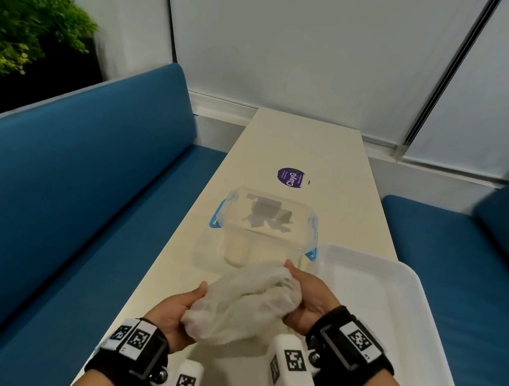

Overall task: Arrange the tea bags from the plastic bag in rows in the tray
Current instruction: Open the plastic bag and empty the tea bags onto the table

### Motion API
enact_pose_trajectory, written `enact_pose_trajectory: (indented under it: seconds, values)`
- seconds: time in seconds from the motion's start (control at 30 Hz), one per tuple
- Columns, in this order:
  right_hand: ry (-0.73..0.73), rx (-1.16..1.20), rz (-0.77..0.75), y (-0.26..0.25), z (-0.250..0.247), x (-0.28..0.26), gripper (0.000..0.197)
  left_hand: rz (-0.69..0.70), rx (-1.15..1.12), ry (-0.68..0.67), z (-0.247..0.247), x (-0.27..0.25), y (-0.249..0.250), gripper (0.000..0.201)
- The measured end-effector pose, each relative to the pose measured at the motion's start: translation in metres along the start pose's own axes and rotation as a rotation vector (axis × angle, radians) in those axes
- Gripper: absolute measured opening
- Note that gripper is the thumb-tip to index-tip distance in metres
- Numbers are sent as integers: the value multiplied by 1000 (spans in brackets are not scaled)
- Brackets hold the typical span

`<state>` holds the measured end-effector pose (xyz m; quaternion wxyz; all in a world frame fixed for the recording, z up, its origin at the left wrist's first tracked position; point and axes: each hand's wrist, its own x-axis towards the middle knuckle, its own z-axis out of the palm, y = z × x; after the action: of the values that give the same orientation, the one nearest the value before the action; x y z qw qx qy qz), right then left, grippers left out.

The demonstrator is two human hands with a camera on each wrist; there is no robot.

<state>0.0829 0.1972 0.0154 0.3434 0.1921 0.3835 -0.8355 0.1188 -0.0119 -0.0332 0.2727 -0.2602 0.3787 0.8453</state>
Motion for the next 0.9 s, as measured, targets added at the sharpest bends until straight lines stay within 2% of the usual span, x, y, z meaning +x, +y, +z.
enact_pose_trajectory:
  seconds: [0.07,0.13,0.2,0.23,0.27,0.33,0.37,0.4,0.43,0.47,0.5,0.53,0.57,0.6,0.67,0.7,0.73,0.8,0.87,0.9]
  values:
    - [-117,-70,89,7,-5,1,47,-17,-50,18,-2,2,4,48]
    - [-185,-338,73,11,-11,1,52,-2,-122,36,1,0,15,51]
    - [-91,-737,-42,15,-20,6,75,6,-218,31,7,-4,26,52]
    - [-40,-862,-98,16,-22,8,77,11,-252,15,12,-6,29,51]
    - [-4,-943,-158,17,-22,10,69,16,-262,2,14,-7,31,51]
    - [124,-997,-242,15,-19,11,34,39,-149,15,16,-5,31,50]
    - [188,-946,-255,13,-19,12,18,78,-21,49,16,-3,29,50]
    - [222,-829,-241,11,-19,15,10,155,152,98,16,1,25,47]
    - [228,-662,-206,8,-20,17,13,258,359,148,15,5,19,48]
    - [227,-478,-163,6,-20,22,19,363,595,166,13,6,13,66]
    - [234,-334,-108,4,-20,24,26,435,814,128,11,9,5,88]
    - [255,-248,-60,5,-20,28,34,473,993,88,11,11,-3,101]
    - [281,-206,-28,6,-19,31,41,512,1099,92,10,13,-9,101]
    - [285,-187,-11,8,-17,31,45,556,1145,135,8,16,-14,90]
    - [248,-209,-29,11,-13,28,48,639,1237,294,3,20,-17,46]
    - [236,-317,-74,12,-12,26,54,655,1295,393,1,21,-14,33]
    - [235,-509,-137,12,-12,21,67,667,1309,473,1,21,-11,32]
    - [250,-1027,-283,12,-10,11,83,626,1231,519,2,18,1,31]
    - [315,-1531,-447,17,-11,5,89,505,959,493,3,13,15,27]
    - [371,-1745,-527,22,-10,2,87,432,745,429,3,10,21,25]
